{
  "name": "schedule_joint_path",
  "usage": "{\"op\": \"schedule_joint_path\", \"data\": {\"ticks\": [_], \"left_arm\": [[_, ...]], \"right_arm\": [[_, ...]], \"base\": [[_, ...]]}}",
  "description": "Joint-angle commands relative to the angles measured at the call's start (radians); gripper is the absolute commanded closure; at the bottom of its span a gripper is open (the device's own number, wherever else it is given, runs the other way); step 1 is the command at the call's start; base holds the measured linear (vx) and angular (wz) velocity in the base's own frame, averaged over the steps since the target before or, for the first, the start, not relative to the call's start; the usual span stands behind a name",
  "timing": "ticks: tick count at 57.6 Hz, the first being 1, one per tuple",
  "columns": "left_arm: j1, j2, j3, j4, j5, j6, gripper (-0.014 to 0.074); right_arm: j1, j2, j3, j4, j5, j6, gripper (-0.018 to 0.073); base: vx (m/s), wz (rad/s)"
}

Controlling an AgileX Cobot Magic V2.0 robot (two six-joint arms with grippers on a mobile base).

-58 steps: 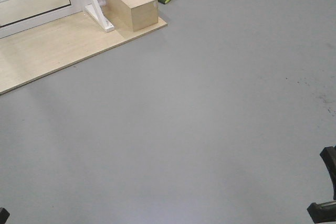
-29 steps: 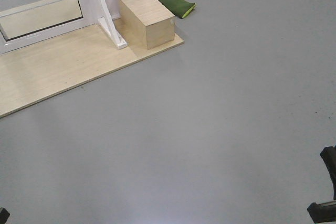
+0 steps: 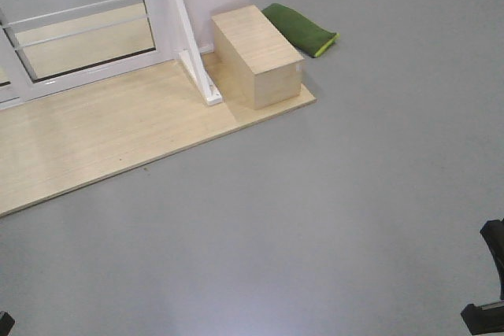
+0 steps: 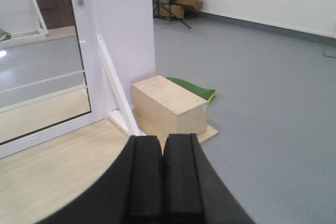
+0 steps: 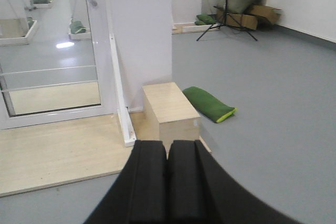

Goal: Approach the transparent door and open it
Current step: 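Turn and drive toward the white-framed glass sliding door, then drive up close to the door, stopping before its silver handle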

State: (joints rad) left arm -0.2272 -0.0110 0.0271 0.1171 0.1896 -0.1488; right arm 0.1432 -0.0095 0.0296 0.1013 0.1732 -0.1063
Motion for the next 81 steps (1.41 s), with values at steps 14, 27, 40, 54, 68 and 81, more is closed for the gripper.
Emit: {"op": "schedule_joint_path", "data": {"ticks": [14, 27, 40, 54, 68, 81], "left_arm": [[-0.003, -0.013, 0.026, -0.005, -0.077, -0.008, 0.0596], [-0.003, -0.013, 0.026, -0.005, -0.077, -0.008, 0.0596], [-0.003, -0.013, 0.026, -0.005, -0.077, -0.008, 0.0596], [-0.003, -0.013, 0.026, -0.005, -0.077, -0.008, 0.0596], [-0.003, -0.013, 0.026, -0.005, -0.077, -0.008, 0.0596], [-0.003, -0.013, 0.026, -0.005, -0.077, -0.008, 0.0596]], "right_arm": [[-0.006, -0.015, 0.014, -0.006, -0.080, -0.004, 0.0564], [-0.006, -0.015, 0.014, -0.006, -0.079, -0.004, 0.0564], [-0.006, -0.015, 0.014, -0.006, -0.079, -0.004, 0.0564], [-0.006, -0.015, 0.014, -0.006, -0.079, -0.004, 0.0564], [-0.001, -0.015, 0.014, -0.006, -0.080, -0.004, 0.0564], [-0.001, -0.015, 0.014, -0.006, -0.080, -0.004, 0.0564]], "base": [[0.53, 0.51], [0.54, 0.47], [0.55, 0.29], [0.54, 0.15], [0.52, 0.12], [0.48, 0.11]]}}
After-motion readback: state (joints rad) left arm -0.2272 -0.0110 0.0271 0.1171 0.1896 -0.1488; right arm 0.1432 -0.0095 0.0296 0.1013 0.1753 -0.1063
